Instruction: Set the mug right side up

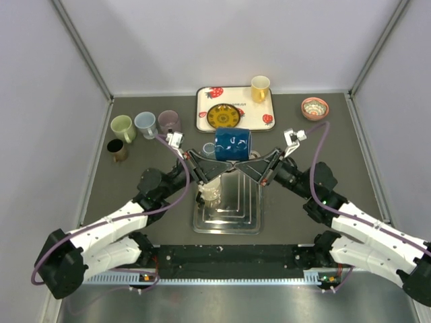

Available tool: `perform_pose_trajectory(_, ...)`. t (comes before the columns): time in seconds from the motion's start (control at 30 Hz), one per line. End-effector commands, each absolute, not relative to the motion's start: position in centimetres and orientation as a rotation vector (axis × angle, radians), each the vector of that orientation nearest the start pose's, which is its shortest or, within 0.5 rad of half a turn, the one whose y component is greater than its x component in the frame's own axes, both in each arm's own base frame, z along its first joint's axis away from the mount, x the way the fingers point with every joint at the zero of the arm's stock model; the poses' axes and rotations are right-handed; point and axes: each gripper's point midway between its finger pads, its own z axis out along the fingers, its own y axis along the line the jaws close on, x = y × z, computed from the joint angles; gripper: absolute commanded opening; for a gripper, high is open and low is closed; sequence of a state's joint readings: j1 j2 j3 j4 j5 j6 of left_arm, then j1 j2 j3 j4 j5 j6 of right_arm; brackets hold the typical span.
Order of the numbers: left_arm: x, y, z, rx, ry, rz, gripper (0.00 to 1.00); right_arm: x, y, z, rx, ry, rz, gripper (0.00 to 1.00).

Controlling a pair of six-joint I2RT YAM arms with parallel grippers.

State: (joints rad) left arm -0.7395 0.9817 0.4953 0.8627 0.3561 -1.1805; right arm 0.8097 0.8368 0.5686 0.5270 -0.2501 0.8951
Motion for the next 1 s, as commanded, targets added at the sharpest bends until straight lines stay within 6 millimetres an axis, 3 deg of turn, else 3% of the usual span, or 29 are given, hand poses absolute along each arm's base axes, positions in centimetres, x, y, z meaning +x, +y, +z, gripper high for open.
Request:
perform_pose_trajectory(0.0, 17.6, -28.0, 39.1, 0.069, 1.265, -1.823, 0.00, 16.3, 29.5, 33.3, -0.319, 1.527, 1.531, 0.09)
perform_pose_trajectory(0.2, 18.0, -27.6, 38.5, 0.087, 1.304, -1.713, 0.00, 16.2, 29.5, 34.0, -0.323, 1.520, 1.531, 0.28)
perform_pose_trajectory(0.53, 18.8, -27.1, 35.9, 0.068, 1.361, -1.608, 0.00, 16.1, 29.7, 34.7, -0.344, 1.522, 1.530, 0.35)
perform_pose_trajectory(0.63, 19.7, -25.9, 35.9, 0.044, 1.383, -1.485, 0.00, 15.9, 29.5, 34.5, -0.353, 1.543, 1.515, 0.36)
perform_pose_trajectory(0.87, 22.1, -20.5, 37.5, 0.001, 1.429, -1.031, 0.00, 15.5, 27.9, 32.8, -0.361, 1.609, 1.423, 0.39)
perform_pose_trajectory(0.9, 22.8, -19.5, 36.2, -0.027, 1.481, -0.942, 0.00, 15.5, 27.7, 32.5, -0.357, 1.614, 1.408, 0.39)
perform_pose_trajectory(0.97, 23.6, -17.9, 36.3, -0.018, 1.506, -0.802, 0.00, 15.3, 27.2, 31.9, -0.358, 1.640, 1.389, 0.39)
